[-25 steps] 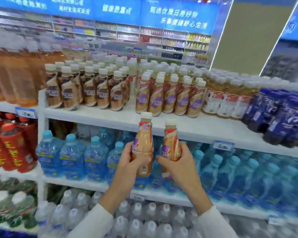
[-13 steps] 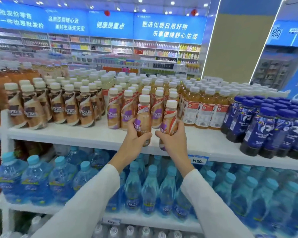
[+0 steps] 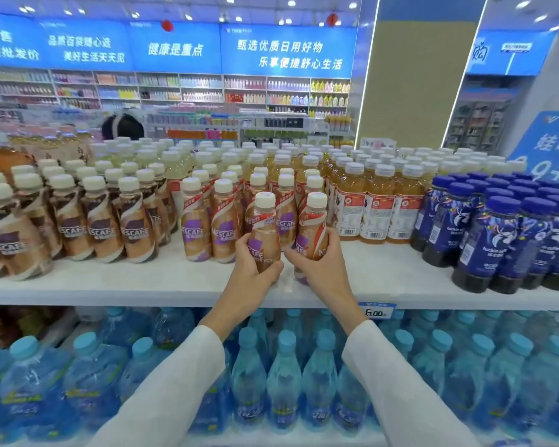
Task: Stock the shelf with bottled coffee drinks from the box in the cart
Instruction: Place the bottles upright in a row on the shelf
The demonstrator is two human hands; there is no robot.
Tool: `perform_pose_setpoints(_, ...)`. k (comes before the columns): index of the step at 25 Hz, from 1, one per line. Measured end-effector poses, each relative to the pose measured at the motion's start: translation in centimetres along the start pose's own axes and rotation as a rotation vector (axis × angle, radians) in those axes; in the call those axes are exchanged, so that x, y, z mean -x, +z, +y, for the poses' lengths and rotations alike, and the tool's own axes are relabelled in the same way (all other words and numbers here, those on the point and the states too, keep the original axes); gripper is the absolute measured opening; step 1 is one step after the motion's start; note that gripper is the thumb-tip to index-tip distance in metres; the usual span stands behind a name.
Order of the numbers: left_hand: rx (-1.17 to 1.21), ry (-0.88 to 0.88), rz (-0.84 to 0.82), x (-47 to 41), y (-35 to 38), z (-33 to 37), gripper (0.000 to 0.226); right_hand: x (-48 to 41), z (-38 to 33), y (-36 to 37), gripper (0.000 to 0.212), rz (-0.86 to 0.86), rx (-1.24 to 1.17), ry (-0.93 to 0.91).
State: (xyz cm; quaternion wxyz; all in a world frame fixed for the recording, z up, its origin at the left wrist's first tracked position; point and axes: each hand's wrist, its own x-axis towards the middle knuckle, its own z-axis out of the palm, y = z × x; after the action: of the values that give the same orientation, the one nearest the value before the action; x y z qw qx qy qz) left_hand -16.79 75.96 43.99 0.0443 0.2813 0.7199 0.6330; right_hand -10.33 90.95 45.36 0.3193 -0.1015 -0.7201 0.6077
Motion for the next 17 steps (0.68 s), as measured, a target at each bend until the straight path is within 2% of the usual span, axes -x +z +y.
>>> perform_pose_setpoints(4,-0.047,-0.030,-0.004,0.5,-1.4,-0.3,0.089,1.3,1.1,-1.8,0.082,0.024,0.041,0.002)
perform_pose_setpoints(9,0.044,-0.037,-0.037,0.5,-2.3,-1.5,0.084,2.2,1.6,-2.7,0.080,-0.026,0.127,0.008)
perform_pose_setpoints(13,-0.014,-0.023,0.106,0.6,-1.9,-1.3,0.070,2.0,1.5,-2.9,0.070,0.003,0.128,0.015)
perform_pose_setpoints(17,-0.109,0.015,0.221,0.9,-0.8,-0.7,0.077,2.1,1.4,-1.5,0.074,0.086,0.302,-0.011)
